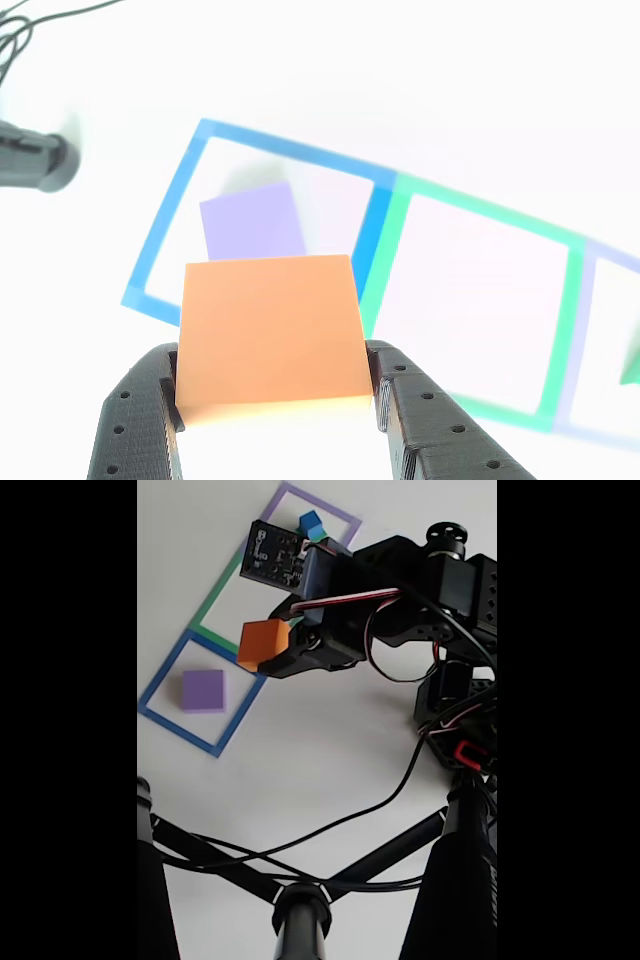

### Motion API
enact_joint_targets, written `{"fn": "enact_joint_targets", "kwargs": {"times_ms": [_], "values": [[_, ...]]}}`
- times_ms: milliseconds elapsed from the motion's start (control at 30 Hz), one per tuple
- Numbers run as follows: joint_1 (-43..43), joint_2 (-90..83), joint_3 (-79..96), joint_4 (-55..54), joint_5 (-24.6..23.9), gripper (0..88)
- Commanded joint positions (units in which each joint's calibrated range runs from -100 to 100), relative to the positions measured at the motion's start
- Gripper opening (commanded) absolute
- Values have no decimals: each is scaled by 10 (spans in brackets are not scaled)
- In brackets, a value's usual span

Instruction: Tower of hanoi

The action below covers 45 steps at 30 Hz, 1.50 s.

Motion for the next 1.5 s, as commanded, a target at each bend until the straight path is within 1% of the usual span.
{"fn": "enact_joint_targets", "kwargs": {"times_ms": [0,133,300,467,600,833,1133,1467], "values": [[1,-10,180,-243,0,87],[-11,42,271,-412,0,87],[-32,144,328,-615,0,87],[-40,249,334,-755,0,87],[-47,300,336,-819,0,87],[-56,360,348,-900,0,88],[-42,467,337,-1011,0,88],[-46,534,308,-1069,0,87]]}}
